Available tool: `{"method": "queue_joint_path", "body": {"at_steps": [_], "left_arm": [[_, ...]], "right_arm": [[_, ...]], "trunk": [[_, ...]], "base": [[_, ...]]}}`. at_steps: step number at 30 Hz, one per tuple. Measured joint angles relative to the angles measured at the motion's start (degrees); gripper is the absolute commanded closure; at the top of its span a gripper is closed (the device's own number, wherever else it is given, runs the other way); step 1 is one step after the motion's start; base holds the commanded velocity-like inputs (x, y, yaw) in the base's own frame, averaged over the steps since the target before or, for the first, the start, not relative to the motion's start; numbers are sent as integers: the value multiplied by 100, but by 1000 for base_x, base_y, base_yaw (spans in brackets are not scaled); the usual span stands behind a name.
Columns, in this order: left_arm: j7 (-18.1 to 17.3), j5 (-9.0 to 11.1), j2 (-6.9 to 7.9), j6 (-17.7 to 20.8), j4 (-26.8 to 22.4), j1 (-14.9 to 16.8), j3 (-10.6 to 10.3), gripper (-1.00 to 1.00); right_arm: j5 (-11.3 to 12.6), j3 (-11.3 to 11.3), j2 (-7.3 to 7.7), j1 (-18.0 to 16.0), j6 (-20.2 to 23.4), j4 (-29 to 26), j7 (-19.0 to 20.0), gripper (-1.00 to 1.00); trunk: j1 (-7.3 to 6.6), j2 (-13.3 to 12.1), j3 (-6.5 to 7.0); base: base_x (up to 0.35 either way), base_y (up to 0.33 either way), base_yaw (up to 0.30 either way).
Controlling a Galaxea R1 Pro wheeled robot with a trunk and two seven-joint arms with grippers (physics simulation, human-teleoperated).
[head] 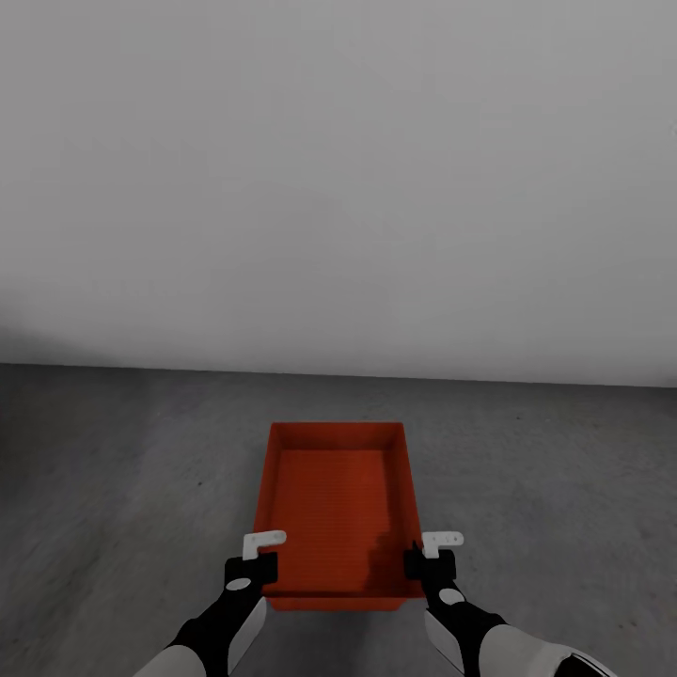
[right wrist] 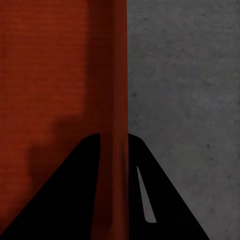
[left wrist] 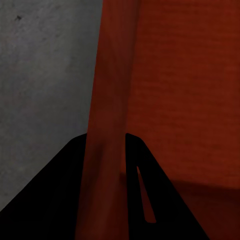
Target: Move the two storage containers from the living room to the garage. In the garage, place one container on the floor and stack the other container on top of it (either order is fine).
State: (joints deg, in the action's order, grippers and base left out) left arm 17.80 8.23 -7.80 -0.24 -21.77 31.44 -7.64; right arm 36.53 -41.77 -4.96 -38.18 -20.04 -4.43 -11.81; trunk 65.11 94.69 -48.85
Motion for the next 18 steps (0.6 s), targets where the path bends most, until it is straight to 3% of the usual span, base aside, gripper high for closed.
{"method": "queue_joint_path", "body": {"at_steps": [18], "left_arm": [[7,12,2,0,-5,0,-17,100]], "right_arm": [[-11,10,1,0,0,-2,1,100]], "trunk": [[0,0,0]], "base": [[0,22,0]]}}
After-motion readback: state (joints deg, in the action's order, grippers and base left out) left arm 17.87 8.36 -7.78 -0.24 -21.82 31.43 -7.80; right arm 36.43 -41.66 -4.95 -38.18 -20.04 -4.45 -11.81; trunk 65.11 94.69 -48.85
